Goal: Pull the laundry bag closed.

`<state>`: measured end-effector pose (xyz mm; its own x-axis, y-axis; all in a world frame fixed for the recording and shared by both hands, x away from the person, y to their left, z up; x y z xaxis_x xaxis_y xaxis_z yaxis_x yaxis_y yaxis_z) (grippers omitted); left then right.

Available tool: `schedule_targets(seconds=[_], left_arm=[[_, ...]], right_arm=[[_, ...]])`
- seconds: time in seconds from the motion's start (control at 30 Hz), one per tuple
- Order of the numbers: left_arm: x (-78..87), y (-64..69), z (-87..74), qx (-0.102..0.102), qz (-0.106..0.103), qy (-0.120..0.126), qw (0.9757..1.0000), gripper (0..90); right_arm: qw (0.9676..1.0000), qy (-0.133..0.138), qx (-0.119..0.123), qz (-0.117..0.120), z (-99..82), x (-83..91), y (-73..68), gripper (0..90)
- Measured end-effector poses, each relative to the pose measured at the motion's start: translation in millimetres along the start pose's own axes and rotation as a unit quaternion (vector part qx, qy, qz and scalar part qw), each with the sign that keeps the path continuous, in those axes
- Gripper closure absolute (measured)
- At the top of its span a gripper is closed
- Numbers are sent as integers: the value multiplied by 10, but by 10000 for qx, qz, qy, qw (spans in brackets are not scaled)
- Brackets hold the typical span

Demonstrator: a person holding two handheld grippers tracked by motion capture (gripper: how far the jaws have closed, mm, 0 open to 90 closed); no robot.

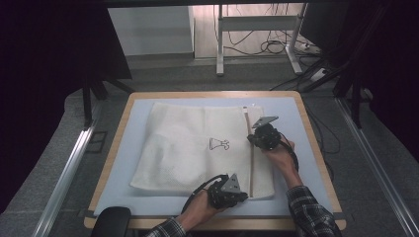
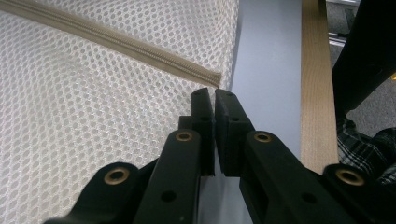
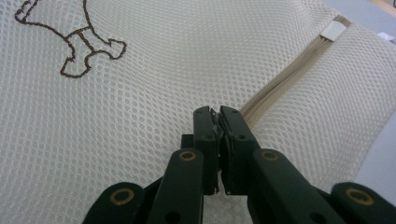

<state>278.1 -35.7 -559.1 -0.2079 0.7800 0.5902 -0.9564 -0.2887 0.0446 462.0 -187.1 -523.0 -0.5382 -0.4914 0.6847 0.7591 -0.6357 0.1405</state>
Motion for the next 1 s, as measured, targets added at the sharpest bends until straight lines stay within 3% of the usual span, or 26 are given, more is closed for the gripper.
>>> schedule_targets(seconds=[1.0], left_arm=[[0, 2, -1, 5, 8, 8, 10000, 869]], right_arm=[[9998, -75, -95, -134, 144, -243, 248, 855]])
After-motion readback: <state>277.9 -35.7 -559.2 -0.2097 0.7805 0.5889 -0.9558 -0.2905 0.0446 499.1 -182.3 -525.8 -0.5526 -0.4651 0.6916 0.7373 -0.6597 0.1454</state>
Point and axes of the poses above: each handheld gripper's, and its own axes: x roughly backward along the jaws, z roughly out of its top, y roughly to its right, the point moved 3 cm from there along -x, roughly forward along the jaws, and after that the axes turned 4 degrees about y, right-handed, at the moved point
